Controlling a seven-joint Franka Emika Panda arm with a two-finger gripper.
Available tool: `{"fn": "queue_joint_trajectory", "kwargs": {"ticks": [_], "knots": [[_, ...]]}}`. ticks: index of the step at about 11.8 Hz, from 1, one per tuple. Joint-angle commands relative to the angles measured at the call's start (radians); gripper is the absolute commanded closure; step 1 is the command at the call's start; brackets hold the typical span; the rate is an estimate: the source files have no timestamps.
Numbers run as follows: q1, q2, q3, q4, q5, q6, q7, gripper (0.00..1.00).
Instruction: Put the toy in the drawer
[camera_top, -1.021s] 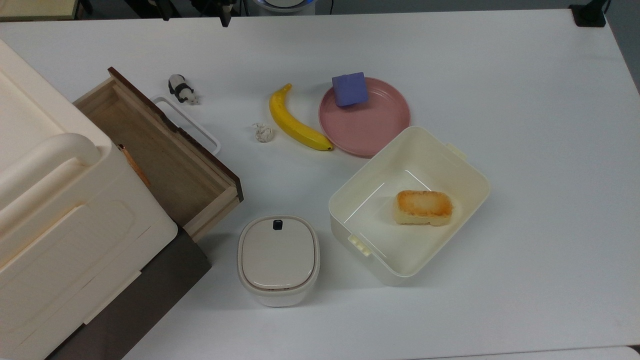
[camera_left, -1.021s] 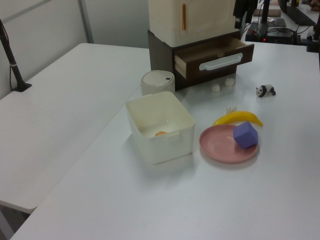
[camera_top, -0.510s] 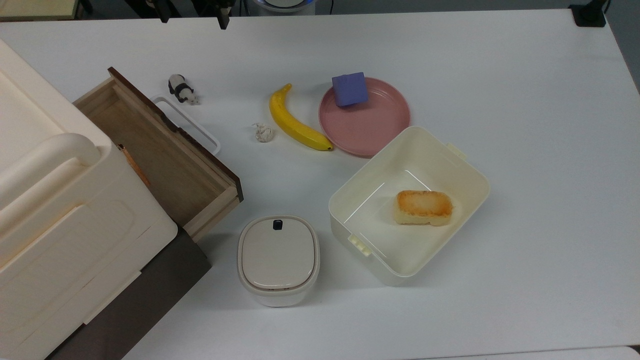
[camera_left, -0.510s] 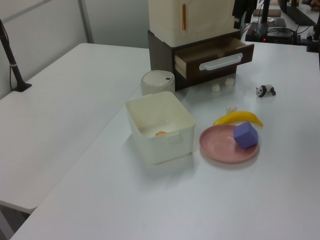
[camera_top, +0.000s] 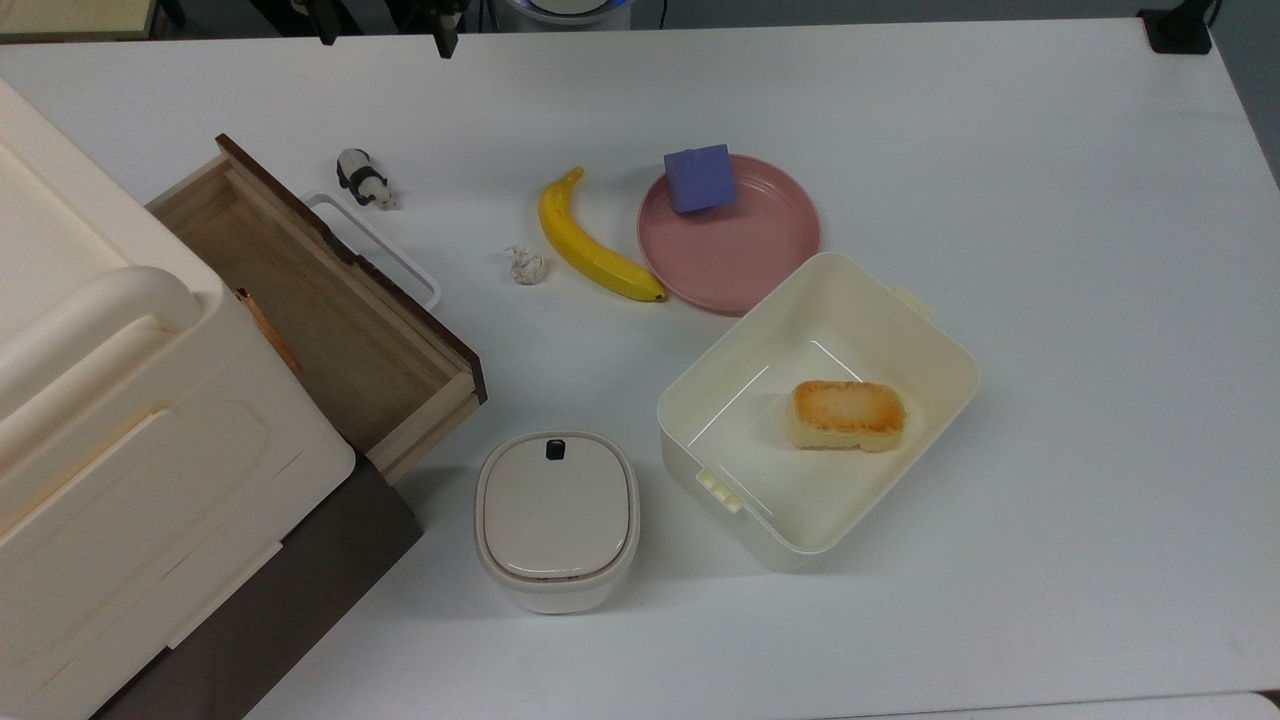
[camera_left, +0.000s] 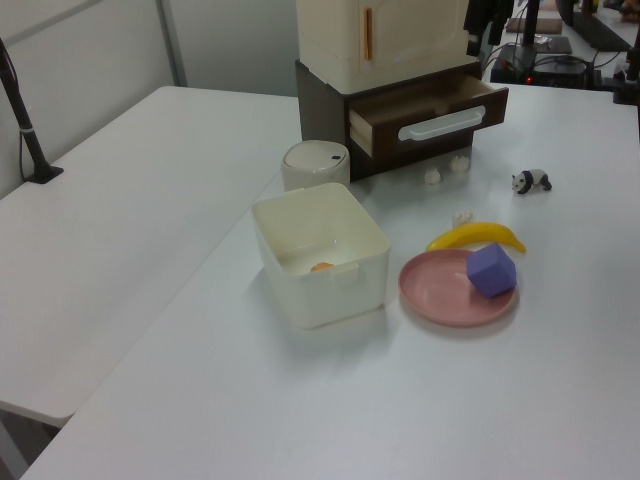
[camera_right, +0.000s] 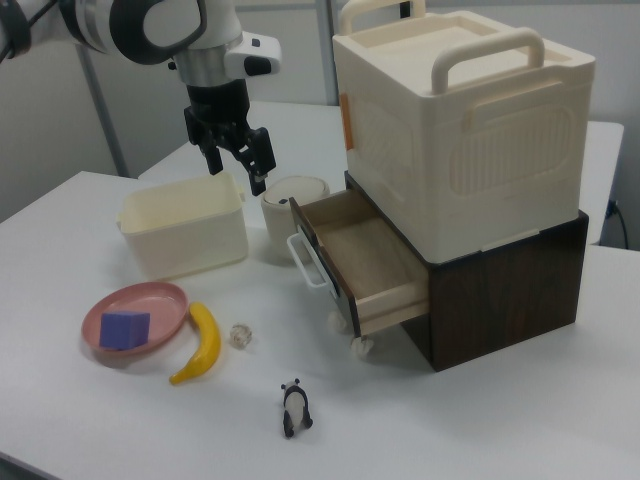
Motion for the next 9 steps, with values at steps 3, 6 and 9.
{"fn": "queue_joint_trajectory", "kwargs": {"ticks": [3, 6, 9], "knots": [[0.012, 0.004, -0.020, 0.030, 0.034, -0.027, 0.014, 0.00], [0.015, 0.001, -0.012, 0.088, -0.007, -0.055, 0.014, 0.00], [0.012, 0.002, -0.020, 0.087, -0.015, -0.058, -0.008, 0.00]]}}
